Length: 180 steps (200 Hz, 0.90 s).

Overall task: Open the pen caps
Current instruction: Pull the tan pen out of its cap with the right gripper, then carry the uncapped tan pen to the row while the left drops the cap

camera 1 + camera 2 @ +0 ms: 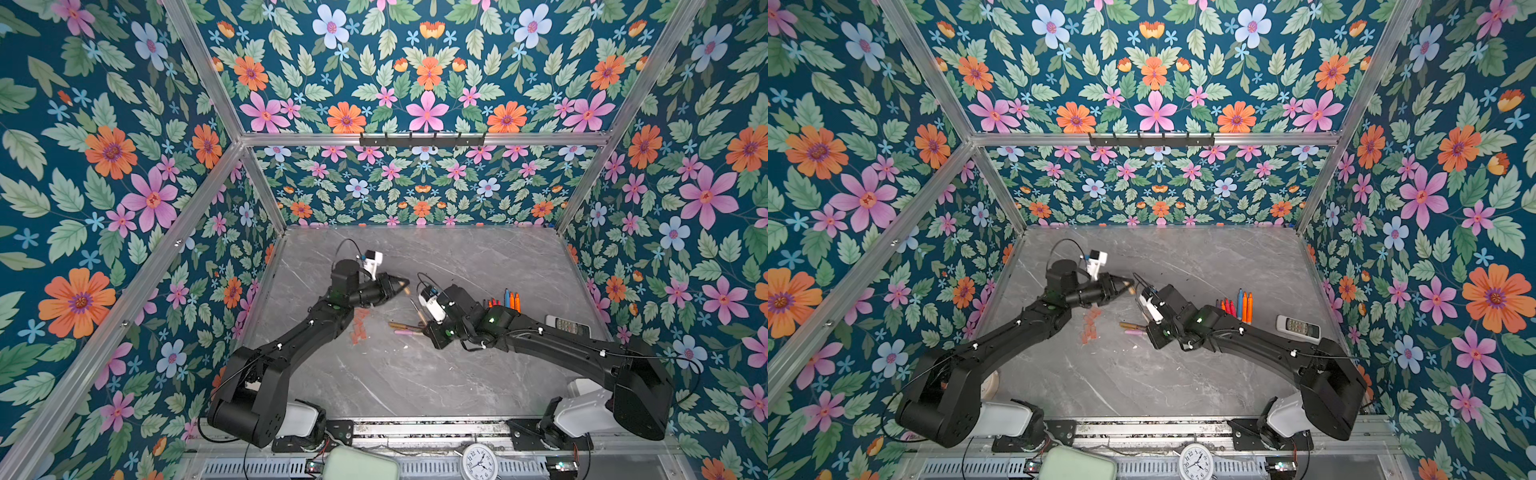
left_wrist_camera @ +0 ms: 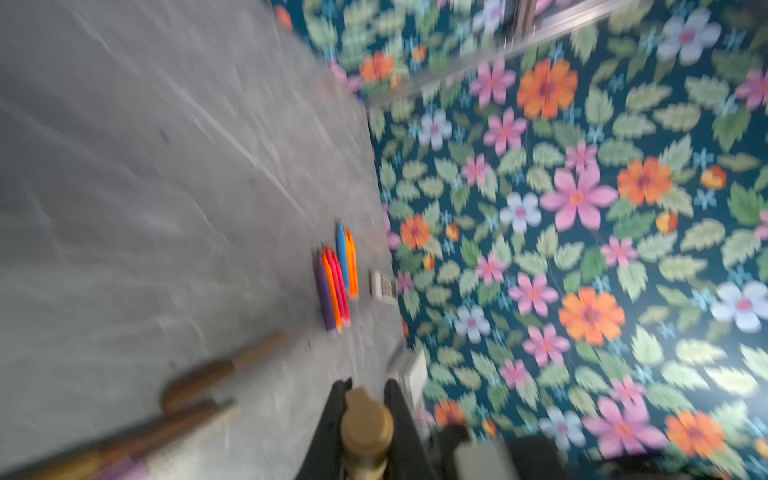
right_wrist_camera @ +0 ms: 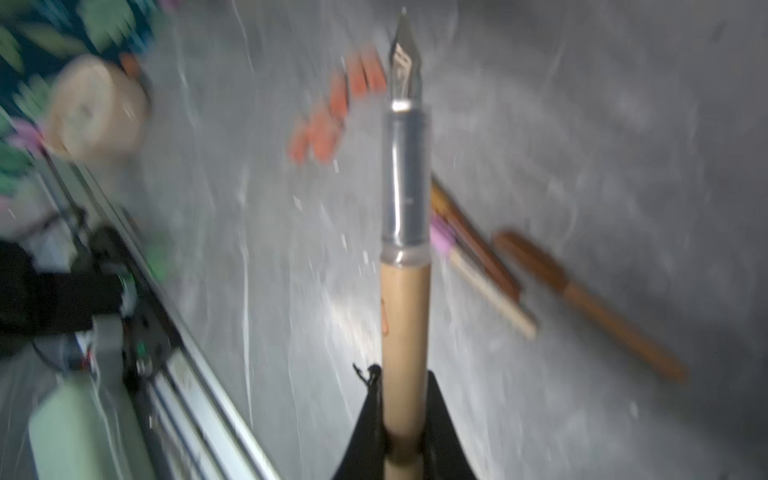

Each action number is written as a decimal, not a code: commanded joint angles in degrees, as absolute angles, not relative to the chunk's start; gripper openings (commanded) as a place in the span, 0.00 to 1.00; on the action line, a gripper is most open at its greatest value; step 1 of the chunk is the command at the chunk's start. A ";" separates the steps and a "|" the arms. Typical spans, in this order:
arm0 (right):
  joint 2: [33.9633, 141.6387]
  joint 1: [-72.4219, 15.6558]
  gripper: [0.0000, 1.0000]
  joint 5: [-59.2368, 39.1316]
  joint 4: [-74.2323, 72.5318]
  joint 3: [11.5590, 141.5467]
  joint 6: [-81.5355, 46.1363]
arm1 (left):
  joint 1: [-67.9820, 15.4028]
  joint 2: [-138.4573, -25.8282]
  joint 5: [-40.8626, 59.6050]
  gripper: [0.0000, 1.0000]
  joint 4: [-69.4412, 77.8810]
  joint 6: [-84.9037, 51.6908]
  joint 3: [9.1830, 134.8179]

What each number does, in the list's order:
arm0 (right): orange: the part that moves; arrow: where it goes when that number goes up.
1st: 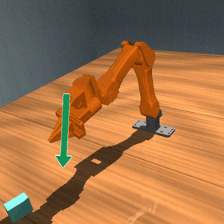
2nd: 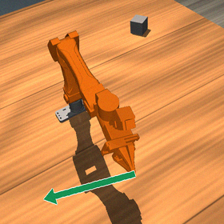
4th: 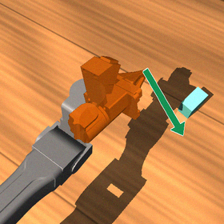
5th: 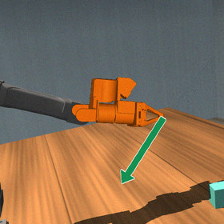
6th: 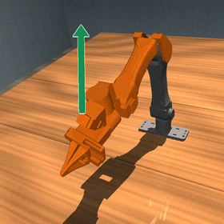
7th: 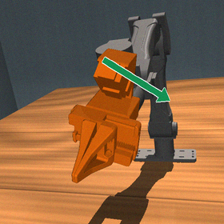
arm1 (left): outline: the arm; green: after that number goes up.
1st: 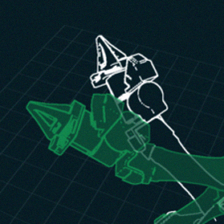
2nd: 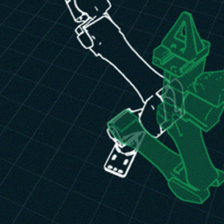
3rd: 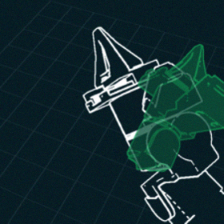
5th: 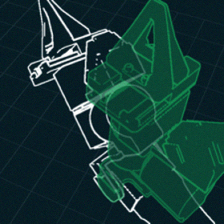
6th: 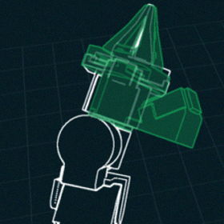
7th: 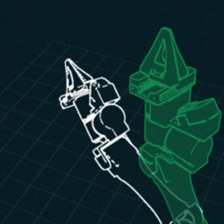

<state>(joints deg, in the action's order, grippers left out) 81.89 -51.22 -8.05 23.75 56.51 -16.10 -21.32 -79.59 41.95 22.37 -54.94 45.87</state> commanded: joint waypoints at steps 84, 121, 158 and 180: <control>75.94 -51.21 0.00 -4.27 27.77 50.74 -18.72 | -17.92 -71.45 27.79 0.00 -1.54 -39.77 41.90; 77.02 -51.20 0.00 -3.34 27.61 51.01 -18.72 | -14.84 -63.00 24.00 0.00 -6.26 -40.12 31.80; 78.81 -51.16 0.00 -2.99 27.66 52.24 -18.03 | -14.58 -55.46 22.04 0.00 -10.45 -40.45 24.99; 79.50 -51.14 0.00 -2.93 27.77 52.96 -17.84 | -14.59 -52.04 19.13 0.00 -12.89 -41.12 22.00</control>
<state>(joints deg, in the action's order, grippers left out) 78.96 -51.16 -4.03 27.20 52.21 -18.39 -14.68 -54.78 23.35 -9.10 -41.19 24.29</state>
